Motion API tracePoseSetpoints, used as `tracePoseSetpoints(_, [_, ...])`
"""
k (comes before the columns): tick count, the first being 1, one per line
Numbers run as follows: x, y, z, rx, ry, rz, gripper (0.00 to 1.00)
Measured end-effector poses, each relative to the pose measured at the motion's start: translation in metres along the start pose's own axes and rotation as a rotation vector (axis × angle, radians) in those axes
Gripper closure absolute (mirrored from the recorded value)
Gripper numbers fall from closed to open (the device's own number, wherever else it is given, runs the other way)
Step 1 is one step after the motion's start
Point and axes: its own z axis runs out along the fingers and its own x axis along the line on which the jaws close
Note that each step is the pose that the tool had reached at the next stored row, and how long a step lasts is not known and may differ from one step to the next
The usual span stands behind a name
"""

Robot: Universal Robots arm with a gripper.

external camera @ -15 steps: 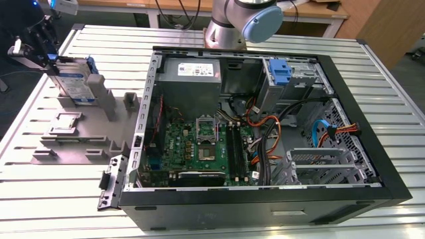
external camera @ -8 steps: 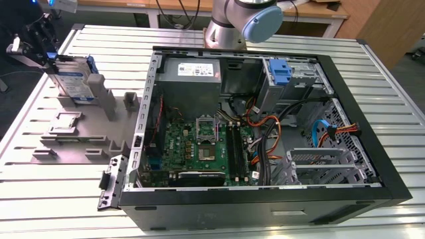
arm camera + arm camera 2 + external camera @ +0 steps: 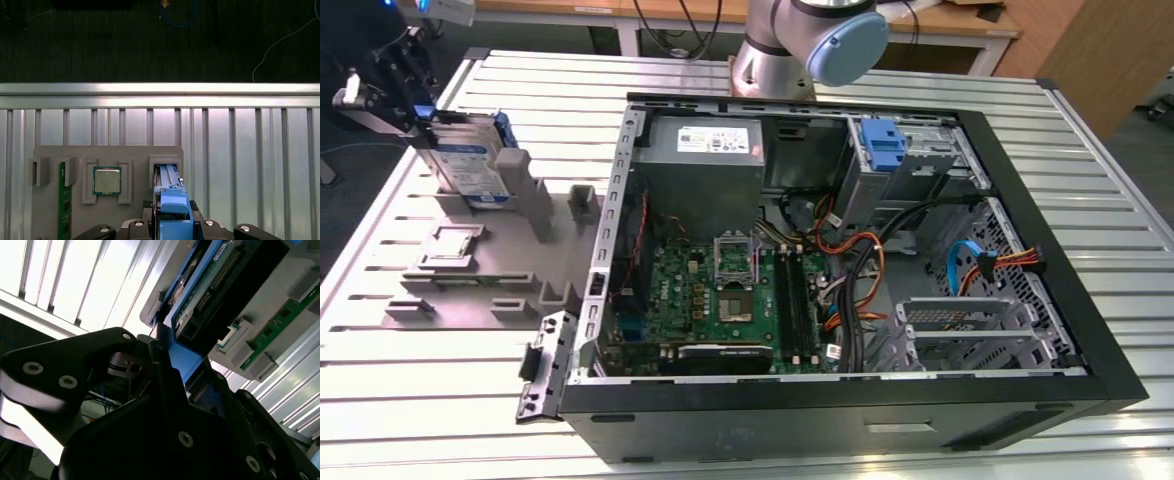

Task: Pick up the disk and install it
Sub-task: 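Pick up the disk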

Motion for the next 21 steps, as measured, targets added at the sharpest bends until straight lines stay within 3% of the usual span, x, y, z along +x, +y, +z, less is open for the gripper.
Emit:
tracePoseSetpoints(4, [0.0000, 0.0000, 0.0001, 0.0001, 0.0000, 0.000, 0.62])
tracePoseSetpoints(5, [0.0000, 0.0000, 0.0001, 0.0000, 0.0000, 0.000, 0.56])
tracePoseSetpoints(14, [0.0000, 0.0000, 0.0002, 0.0001, 0.0000, 0.000, 0.56])
tracePoseSetpoints(16, [0.0000, 0.0000, 0.0002, 0.0001, 0.0000, 0.000, 0.64])
tracePoseSetpoints(21, [0.0000, 0.0000, 0.0003, 0.0001, -0.0001, 0.000, 0.64])
